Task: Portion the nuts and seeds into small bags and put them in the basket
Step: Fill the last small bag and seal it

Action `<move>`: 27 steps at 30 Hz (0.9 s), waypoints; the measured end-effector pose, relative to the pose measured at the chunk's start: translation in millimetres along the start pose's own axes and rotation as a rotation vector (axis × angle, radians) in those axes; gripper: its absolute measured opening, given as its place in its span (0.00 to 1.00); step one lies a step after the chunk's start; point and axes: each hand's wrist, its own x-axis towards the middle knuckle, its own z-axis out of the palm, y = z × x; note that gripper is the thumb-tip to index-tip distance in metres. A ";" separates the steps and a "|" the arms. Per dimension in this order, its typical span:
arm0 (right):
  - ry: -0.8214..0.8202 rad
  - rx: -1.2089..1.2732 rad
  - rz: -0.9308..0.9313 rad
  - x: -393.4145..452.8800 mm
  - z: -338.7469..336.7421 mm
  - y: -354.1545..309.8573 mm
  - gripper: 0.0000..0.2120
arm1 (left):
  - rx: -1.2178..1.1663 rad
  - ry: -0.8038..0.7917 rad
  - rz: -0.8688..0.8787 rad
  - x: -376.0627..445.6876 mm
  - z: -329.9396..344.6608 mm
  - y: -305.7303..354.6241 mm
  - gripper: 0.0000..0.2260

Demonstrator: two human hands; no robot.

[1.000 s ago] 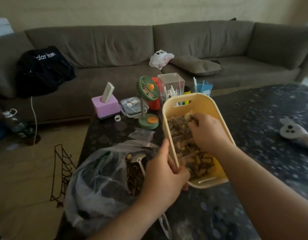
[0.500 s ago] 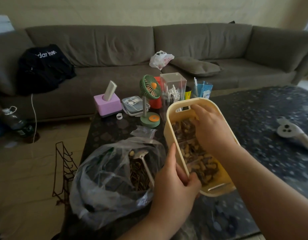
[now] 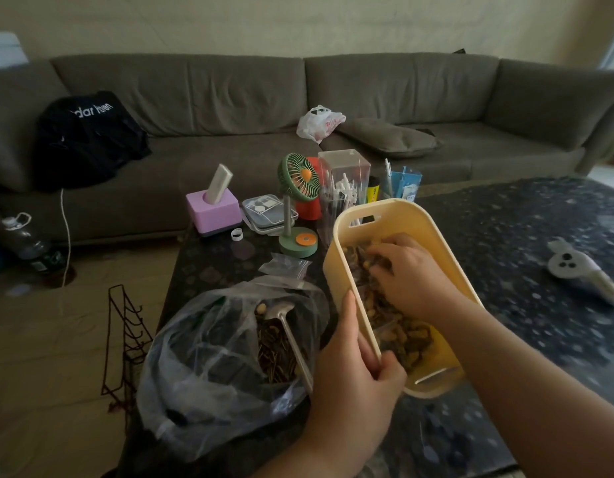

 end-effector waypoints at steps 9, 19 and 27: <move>-0.003 -0.004 0.018 4.0 -0.3 0.0 0.22 | 0.035 0.007 0.012 1.1 0.8 -1.9 0.45; 0.035 0.198 0.105 -6.2 -9.6 -11.0 0.18 | -0.169 -0.085 -0.099 53.6 -19.6 3.1 0.21; 0.073 0.111 -0.222 -22.4 -7.5 -46.2 0.13 | -0.080 0.030 -0.128 98.4 -68.2 -0.5 0.13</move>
